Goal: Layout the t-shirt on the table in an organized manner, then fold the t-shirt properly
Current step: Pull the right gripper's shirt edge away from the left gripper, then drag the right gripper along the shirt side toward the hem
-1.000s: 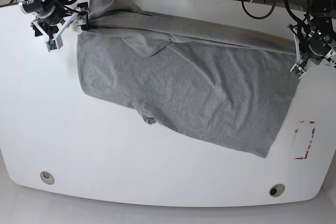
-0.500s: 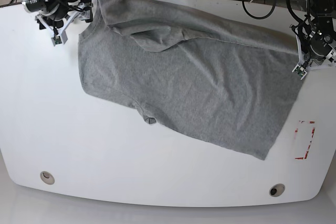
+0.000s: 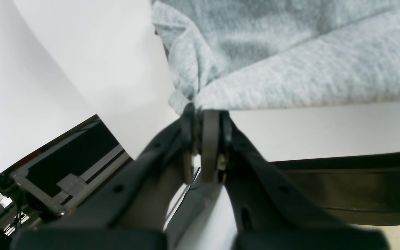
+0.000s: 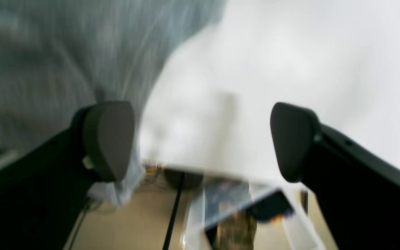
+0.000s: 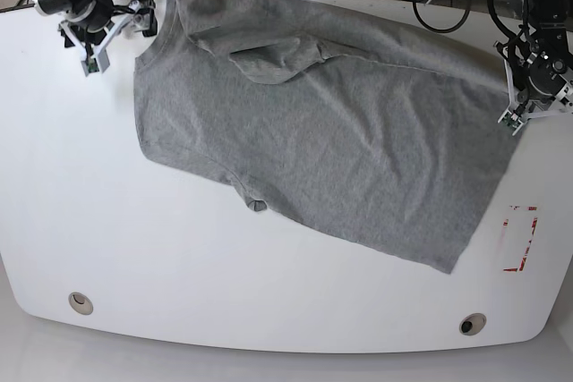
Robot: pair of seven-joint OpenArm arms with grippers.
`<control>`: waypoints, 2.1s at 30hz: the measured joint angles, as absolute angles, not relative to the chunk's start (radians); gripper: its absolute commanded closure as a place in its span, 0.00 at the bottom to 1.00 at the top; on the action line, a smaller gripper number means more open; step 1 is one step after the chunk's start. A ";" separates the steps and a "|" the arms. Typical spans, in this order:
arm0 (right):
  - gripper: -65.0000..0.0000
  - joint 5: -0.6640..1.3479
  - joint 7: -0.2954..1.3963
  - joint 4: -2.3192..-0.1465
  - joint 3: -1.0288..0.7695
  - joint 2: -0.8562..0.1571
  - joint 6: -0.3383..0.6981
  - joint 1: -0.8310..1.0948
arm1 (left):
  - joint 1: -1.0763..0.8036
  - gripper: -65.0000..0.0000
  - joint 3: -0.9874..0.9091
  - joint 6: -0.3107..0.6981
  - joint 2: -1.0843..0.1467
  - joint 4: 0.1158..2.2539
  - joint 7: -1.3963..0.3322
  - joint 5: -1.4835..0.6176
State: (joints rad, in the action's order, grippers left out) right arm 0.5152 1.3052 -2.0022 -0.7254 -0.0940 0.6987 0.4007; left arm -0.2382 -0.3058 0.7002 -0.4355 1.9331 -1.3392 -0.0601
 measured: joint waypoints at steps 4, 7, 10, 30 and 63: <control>0.08 0.529 1.279 -1.975 -0.713 -0.093 0.699 0.323 | -0.238 1.00 -0.305 0.700 -0.434 1.933 -1.339 -0.064; 0.08 0.525 1.283 -1.943 -0.713 -0.093 0.699 0.269 | -0.239 1.00 -0.302 0.700 -0.436 1.933 -1.343 -0.060; 0.08 0.497 1.280 -1.893 -0.713 -0.093 0.699 0.214 | -0.238 1.00 -0.291 0.700 -0.439 1.933 -1.342 -0.060; 0.08 0.368 1.191 -1.644 -0.590 -0.106 0.696 0.086 | -0.238 1.00 -0.287 0.700 -0.435 1.932 -1.339 -0.060; 0.95 0.268 1.118 -1.355 -0.409 -0.295 0.697 -0.155 | -0.236 1.00 -0.285 0.700 -0.375 1.933 -1.338 -0.072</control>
